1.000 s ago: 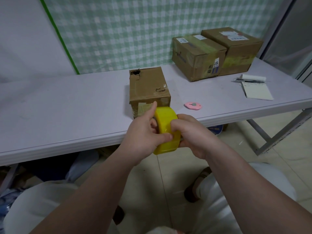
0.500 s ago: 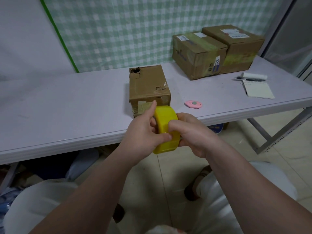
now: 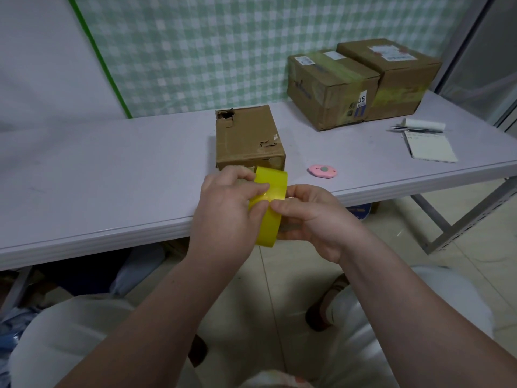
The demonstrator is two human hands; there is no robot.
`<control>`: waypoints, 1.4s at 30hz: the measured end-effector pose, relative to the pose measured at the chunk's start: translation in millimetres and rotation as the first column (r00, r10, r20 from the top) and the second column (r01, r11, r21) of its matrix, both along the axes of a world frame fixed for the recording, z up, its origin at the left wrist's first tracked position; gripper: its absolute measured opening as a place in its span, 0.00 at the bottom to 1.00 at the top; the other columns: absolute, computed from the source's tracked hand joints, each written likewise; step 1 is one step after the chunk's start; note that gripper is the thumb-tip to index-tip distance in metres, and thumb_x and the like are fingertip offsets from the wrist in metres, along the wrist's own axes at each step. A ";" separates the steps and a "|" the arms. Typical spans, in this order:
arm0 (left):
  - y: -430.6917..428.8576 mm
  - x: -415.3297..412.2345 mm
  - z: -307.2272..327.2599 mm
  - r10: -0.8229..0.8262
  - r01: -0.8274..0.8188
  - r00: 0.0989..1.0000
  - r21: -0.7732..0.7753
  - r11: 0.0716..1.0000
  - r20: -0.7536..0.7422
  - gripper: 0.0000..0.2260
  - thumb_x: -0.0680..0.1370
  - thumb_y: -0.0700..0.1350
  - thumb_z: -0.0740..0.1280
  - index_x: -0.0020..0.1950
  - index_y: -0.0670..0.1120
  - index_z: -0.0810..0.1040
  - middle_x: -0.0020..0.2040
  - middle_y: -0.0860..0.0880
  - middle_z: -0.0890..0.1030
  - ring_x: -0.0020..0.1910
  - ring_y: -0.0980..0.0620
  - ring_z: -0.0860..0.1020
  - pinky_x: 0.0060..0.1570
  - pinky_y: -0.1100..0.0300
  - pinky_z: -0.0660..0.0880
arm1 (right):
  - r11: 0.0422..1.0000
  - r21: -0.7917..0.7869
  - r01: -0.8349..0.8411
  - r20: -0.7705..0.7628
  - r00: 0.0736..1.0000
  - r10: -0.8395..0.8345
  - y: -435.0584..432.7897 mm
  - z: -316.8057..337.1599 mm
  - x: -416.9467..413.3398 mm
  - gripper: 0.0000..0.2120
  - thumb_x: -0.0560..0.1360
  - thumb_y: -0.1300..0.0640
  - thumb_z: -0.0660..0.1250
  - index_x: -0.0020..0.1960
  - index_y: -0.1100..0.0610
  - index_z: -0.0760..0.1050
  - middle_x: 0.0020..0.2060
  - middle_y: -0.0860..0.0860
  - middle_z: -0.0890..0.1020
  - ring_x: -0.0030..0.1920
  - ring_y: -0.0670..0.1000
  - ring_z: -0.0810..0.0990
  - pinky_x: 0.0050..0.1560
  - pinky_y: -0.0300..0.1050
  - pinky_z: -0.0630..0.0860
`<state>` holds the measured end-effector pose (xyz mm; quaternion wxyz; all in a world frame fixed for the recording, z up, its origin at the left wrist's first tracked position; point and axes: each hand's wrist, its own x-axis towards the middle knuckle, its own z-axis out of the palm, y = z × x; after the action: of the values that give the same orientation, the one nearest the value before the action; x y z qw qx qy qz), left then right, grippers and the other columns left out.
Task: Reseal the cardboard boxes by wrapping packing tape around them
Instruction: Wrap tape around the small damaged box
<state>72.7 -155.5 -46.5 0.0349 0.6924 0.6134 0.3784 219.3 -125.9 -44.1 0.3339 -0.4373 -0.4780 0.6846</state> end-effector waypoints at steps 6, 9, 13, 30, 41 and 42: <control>-0.9 1.7 15.4 0.043 -0.040 0.986 0.024 0.999 -0.159 0.07 0.74 0.39 0.70 0.51 0.43 0.83 0.51 0.46 0.81 0.53 0.44 0.74 0.48 0.64 0.61 | 0.999 0.017 0.045 0.045 0.998 -0.046 -1.4 0.2 -9.2 0.16 0.76 0.64 0.66 0.61 0.71 0.71 0.45 0.61 0.79 0.44 0.56 0.81 0.43 0.50 0.82; -0.3 4.3 22.7 0.070 -0.076 0.962 -0.012 0.997 -0.263 0.06 0.72 0.38 0.71 0.48 0.41 0.83 0.48 0.43 0.81 0.50 0.42 0.75 0.45 0.56 0.67 | 0.998 0.017 0.058 0.071 0.996 -0.059 -1.2 -0.9 -13.3 0.14 0.75 0.64 0.68 0.59 0.68 0.72 0.44 0.59 0.79 0.42 0.55 0.81 0.41 0.48 0.81; -3.1 2.7 26.5 0.048 -0.070 0.932 -0.050 0.996 -0.359 0.15 0.47 0.33 0.80 0.27 0.43 0.78 0.28 0.46 0.77 0.27 0.46 0.75 0.23 0.61 0.70 | 0.996 0.021 0.081 0.114 0.990 -0.083 -0.6 -2.0 -18.8 0.14 0.74 0.64 0.69 0.58 0.67 0.73 0.43 0.58 0.79 0.43 0.54 0.80 0.44 0.49 0.80; -4.7 -3.1 30.1 0.088 -0.175 0.943 -0.255 0.951 -0.320 0.14 0.77 0.43 0.64 0.62 0.51 0.76 0.56 0.50 0.79 0.51 0.53 0.74 0.45 0.65 0.64 | 0.995 0.043 0.095 0.205 0.973 -0.102 -4.3 -1.9 -24.0 0.16 0.72 0.64 0.71 0.58 0.65 0.74 0.47 0.61 0.80 0.53 0.62 0.81 0.57 0.62 0.77; -7.1 -1.3 31.8 0.069 -0.105 0.979 -0.188 0.976 -0.190 0.22 0.76 0.39 0.67 0.67 0.53 0.69 0.58 0.53 0.78 0.52 0.53 0.75 0.45 0.64 0.64 | 0.995 0.019 0.101 0.152 0.983 -0.102 1.3 -2.9 -24.1 0.15 0.72 0.62 0.72 0.57 0.64 0.73 0.48 0.59 0.80 0.52 0.59 0.80 0.55 0.62 0.79; -6.7 -1.5 31.4 0.065 -0.106 0.975 -0.189 0.976 -0.211 0.22 0.75 0.39 0.67 0.68 0.53 0.68 0.58 0.53 0.78 0.51 0.54 0.74 0.44 0.64 0.64 | 0.995 0.020 0.098 0.163 0.982 -0.099 1.6 -2.8 -24.5 0.16 0.72 0.62 0.72 0.57 0.64 0.73 0.50 0.61 0.80 0.53 0.60 0.80 0.55 0.62 0.78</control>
<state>71.1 -162.3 -15.1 0.0247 0.6934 0.6778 0.2431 194.8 -124.3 -46.9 0.3295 -0.5133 -0.4856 0.6262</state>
